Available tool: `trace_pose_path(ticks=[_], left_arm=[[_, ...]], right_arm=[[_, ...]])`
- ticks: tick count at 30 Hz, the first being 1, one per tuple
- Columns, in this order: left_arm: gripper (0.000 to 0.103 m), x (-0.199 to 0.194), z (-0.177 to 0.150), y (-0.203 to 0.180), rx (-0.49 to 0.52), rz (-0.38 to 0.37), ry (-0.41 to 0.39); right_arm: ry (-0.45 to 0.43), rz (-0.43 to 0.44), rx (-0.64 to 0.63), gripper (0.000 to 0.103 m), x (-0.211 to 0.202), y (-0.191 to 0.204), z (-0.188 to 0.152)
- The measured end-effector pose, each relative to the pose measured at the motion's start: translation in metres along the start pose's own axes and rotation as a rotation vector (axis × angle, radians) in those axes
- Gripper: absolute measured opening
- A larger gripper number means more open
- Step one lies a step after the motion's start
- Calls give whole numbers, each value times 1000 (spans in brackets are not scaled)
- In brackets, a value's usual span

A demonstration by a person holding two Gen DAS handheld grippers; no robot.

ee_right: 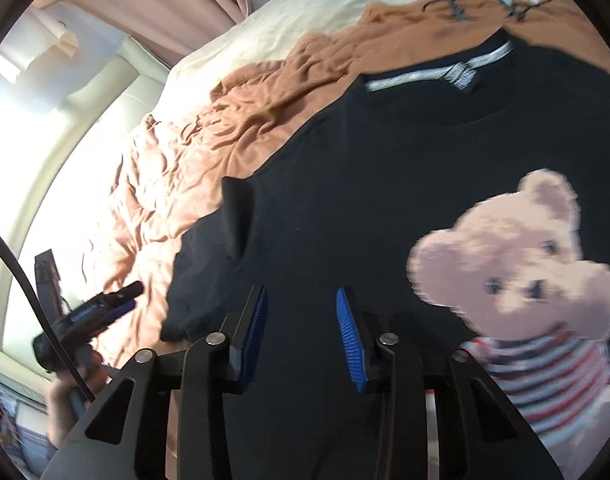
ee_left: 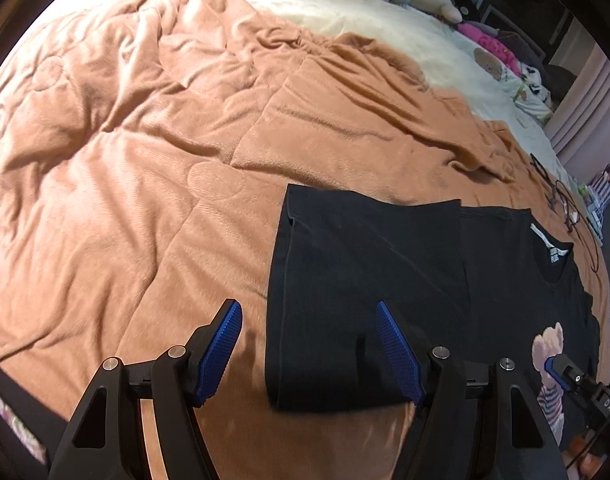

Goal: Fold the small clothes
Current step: 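Grasp the sleeve with the left tool while the right tool grasps the shirt's side edge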

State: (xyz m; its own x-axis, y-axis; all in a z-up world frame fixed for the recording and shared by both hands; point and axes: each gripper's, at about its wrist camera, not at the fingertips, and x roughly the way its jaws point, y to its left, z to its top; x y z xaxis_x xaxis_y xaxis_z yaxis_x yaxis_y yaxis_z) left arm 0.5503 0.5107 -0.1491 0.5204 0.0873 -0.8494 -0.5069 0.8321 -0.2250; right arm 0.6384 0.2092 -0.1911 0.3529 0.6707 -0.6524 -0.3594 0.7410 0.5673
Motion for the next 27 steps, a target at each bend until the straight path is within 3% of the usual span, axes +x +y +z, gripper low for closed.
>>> trace_pose_path(ticks=[10, 14, 17, 19, 21, 27], left_arm=[[71, 46, 10, 2, 4, 41, 70], [70, 57, 9, 6, -18, 48, 77], [44, 58, 5, -1, 30, 82, 71], [14, 55, 5, -5, 57, 66, 93], [7, 48, 6, -7, 61, 42, 100], [6, 10, 13, -15, 74, -23, 47]], right_arm=[[72, 81, 28, 18, 58, 7, 20], [97, 98, 47, 8, 73, 12, 25], [113, 102, 48, 3, 84, 16, 27], [129, 111, 38, 2, 90, 22, 25], [141, 114, 25, 2, 95, 28, 23], [176, 100, 61, 2, 113, 29, 15]])
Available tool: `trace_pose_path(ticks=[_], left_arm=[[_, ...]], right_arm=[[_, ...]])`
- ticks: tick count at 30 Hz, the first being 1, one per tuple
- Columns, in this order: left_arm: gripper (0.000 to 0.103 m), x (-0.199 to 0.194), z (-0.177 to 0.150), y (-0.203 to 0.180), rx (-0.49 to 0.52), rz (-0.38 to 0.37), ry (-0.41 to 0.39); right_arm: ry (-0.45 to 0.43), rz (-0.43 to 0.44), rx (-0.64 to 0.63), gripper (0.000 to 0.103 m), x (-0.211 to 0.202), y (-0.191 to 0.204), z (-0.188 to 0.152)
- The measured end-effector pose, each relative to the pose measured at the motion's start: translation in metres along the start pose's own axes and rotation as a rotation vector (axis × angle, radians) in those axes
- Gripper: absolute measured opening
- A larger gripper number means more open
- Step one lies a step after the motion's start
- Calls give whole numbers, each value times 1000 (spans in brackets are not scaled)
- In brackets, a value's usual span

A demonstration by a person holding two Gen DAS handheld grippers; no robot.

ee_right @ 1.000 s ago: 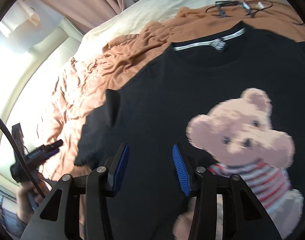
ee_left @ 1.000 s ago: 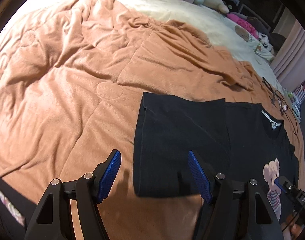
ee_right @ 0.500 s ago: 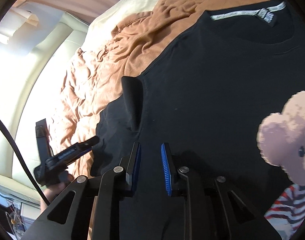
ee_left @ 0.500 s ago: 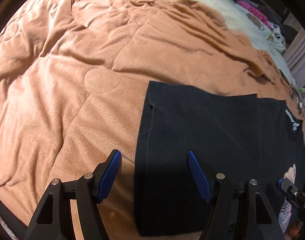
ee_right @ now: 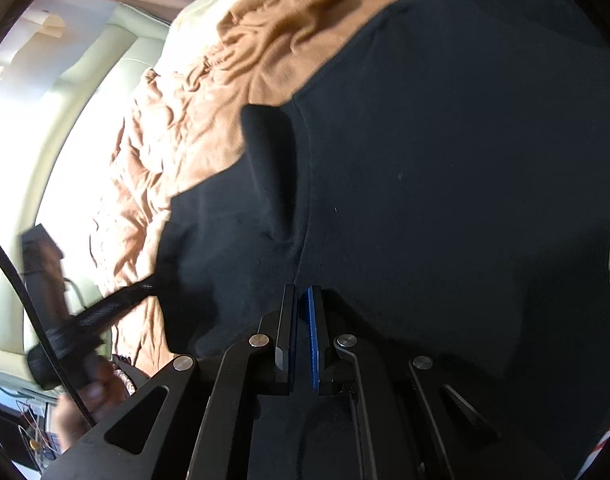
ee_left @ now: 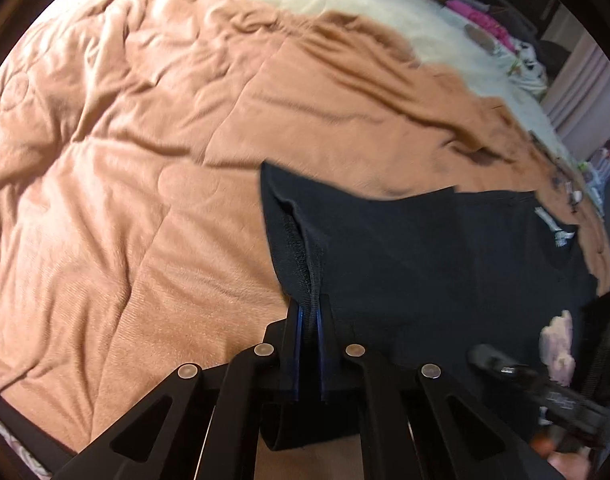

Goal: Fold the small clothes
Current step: 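Grasp the sleeve with the left tool while the right tool grasps the shirt's side edge, then fold the held side over toward the bear print with both tools, then open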

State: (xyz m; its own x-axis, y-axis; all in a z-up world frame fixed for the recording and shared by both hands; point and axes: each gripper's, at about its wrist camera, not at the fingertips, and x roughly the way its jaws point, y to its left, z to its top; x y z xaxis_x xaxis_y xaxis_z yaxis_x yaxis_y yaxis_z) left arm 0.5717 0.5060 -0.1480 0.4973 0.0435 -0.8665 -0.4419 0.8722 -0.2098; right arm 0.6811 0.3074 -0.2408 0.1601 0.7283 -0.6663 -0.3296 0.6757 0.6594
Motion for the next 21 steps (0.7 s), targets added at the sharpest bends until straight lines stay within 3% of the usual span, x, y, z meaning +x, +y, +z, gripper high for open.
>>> trace_pose_path(ticks=[8, 15, 16, 18, 19, 20, 21], left_arm=[[6, -40, 9, -31, 33, -90, -39], [6, -64, 17, -66, 71, -129, -75], [6, -66, 17, -73, 81, -134, -78], [6, -70, 15, -83, 92, -145, -80], [6, -71, 15, -90, 97, -154, -80], [6, -73, 14, -94, 100, -159, -80], [6, -73, 13, -101, 105, -167, -78]], right_arm=[[19, -5, -18, 2, 8, 8, 3], [-37, -25, -56, 3, -33, 17, 4], [-44, -26, -50, 7, -41, 15, 5], [-53, -14, -36, 36, -53, 11, 4], [-73, -9, -21, 67, -63, 8, 4], [-95, -4, -14, 77, -71, 5, 2], [-106, 2, -11, 77, -79, -1, 1]])
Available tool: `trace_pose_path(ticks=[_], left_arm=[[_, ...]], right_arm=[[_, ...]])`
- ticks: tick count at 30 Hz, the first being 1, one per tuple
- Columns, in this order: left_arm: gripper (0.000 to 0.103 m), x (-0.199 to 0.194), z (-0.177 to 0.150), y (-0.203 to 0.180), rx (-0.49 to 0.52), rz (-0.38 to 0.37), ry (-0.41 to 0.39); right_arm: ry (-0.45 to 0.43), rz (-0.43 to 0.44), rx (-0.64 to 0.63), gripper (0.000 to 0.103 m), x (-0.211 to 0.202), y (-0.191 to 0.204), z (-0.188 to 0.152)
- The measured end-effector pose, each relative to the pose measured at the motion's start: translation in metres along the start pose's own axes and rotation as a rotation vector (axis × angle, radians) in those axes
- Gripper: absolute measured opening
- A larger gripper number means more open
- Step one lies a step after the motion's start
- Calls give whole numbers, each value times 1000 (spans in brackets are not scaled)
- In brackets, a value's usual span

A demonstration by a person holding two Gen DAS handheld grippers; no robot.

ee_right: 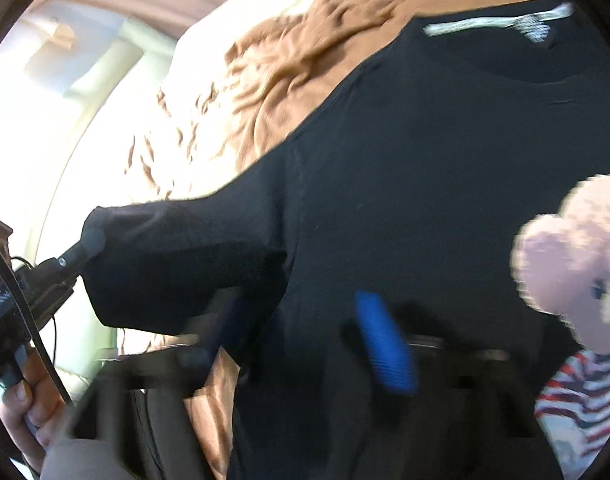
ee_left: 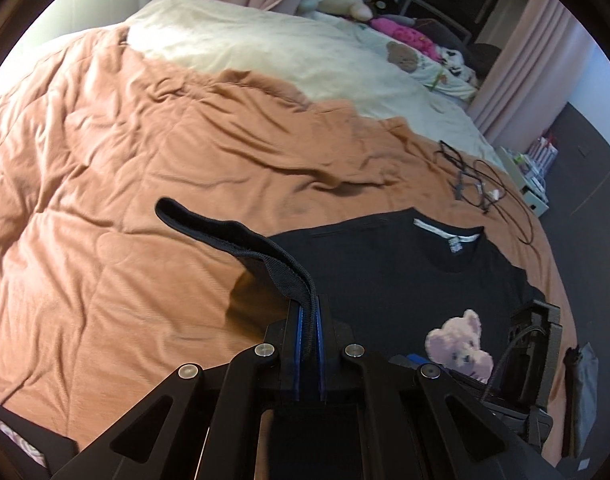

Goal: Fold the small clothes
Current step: 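Fold the held side over toward the bear print with both tools, then open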

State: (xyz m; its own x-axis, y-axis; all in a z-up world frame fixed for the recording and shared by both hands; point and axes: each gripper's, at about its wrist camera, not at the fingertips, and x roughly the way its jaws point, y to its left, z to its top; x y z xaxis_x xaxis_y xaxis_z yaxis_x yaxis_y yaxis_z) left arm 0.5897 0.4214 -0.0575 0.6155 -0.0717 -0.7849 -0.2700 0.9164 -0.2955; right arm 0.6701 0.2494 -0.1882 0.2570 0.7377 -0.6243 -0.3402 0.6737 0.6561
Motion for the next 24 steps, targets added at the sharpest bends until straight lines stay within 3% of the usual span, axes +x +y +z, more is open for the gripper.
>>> trace_pose_path(ticks=[9, 18, 20, 22, 24], left_arm=[[6, 21, -8, -52, 58, -56, 47], [7, 56, -39, -101, 111, -153, 134], [16, 62, -44, -111, 144, -150, 159], [49, 63, -46, -114, 149, -156, 169], [64, 58, -46, -111, 140, -157, 141]], right_arm=[[-50, 31, 98, 77, -44, -36, 0], [-49, -27, 113, 77, -79, -64, -12], [-43, -27, 111, 77, -86, -65, -13], [-36, -31, 91, 77, -90, -65, -15], [-32, -43, 53, 77, -87, -60, -11]])
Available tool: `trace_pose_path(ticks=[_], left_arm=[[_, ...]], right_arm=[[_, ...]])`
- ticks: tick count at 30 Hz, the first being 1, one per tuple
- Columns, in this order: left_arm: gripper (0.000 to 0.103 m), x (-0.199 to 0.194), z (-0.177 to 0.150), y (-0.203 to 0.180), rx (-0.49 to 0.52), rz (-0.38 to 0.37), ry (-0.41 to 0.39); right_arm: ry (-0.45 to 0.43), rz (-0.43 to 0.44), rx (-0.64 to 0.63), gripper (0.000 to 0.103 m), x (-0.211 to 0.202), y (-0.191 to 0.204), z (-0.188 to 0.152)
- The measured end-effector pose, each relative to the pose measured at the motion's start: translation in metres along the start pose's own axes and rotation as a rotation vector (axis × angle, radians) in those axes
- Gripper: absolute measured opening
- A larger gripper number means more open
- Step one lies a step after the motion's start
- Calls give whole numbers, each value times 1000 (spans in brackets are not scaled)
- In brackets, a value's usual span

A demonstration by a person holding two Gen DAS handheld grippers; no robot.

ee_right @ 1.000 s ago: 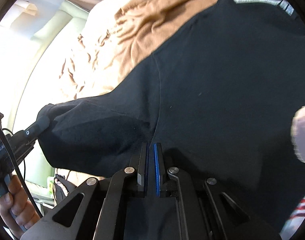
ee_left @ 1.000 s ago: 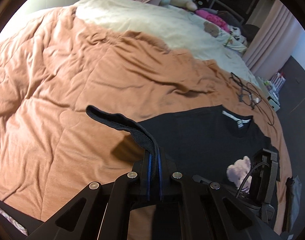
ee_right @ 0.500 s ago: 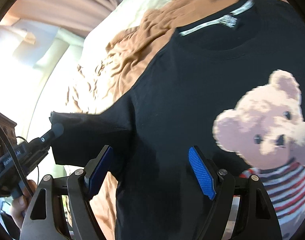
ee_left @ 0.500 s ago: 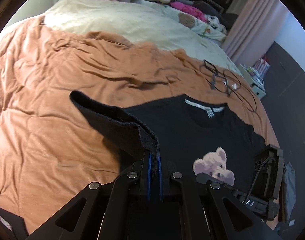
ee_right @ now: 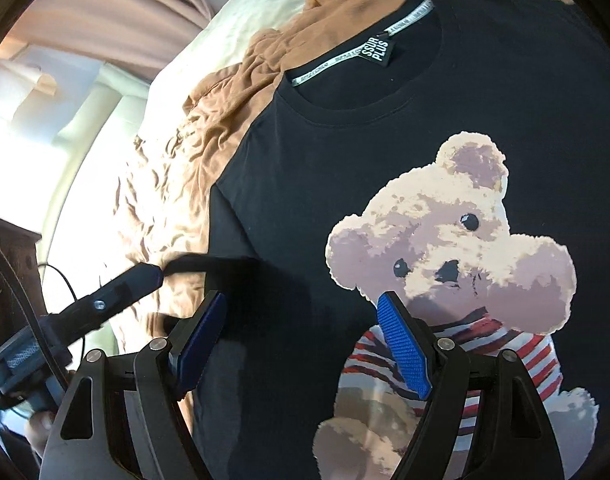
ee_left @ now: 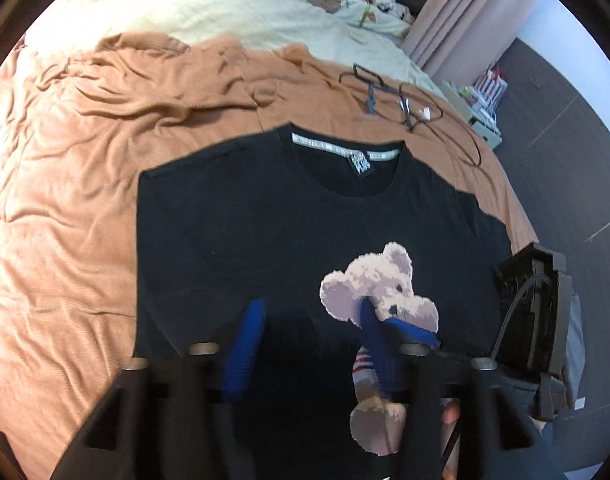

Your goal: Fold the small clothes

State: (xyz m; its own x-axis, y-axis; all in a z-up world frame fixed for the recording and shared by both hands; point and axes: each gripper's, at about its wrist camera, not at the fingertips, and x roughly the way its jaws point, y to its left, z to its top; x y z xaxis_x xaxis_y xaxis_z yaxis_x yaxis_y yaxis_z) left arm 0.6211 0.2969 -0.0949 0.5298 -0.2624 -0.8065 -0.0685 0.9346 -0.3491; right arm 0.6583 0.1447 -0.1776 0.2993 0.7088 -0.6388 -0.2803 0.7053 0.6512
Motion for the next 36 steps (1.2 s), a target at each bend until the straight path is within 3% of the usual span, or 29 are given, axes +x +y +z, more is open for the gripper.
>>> trace_pose_path(ticks=[3, 8, 15, 16, 18, 20, 28, 36], left_arm=[[65, -12, 1, 12, -30, -3, -24], [65, -27, -2, 43, -73, 98, -31], [65, -45, -20, 92, -152, 155, -25], [65, -46, -22, 97, -156, 160, -21], [64, -49, -29, 107, -163, 172, -12], [64, -51, -36, 116, -179, 177, -6], [64, -64, -58, 144, -225, 178, -7], [64, -74, -73, 167, -261, 182, -11]], right_arm=[[7, -3, -45, 77, -3, 4, -3], [20, -51, -144, 77, 6, 20, -7], [24, -91, -299, 77, 10, 48, -25], [24, -98, -319, 76, 13, 52, -27], [39, -108, -371, 63, 21, 65, -32], [56, -101, -395, 53, 28, 72, -37], [120, -126, -487, 53, 70, 101, -47], [171, -172, -501, 53, 115, 114, -45]])
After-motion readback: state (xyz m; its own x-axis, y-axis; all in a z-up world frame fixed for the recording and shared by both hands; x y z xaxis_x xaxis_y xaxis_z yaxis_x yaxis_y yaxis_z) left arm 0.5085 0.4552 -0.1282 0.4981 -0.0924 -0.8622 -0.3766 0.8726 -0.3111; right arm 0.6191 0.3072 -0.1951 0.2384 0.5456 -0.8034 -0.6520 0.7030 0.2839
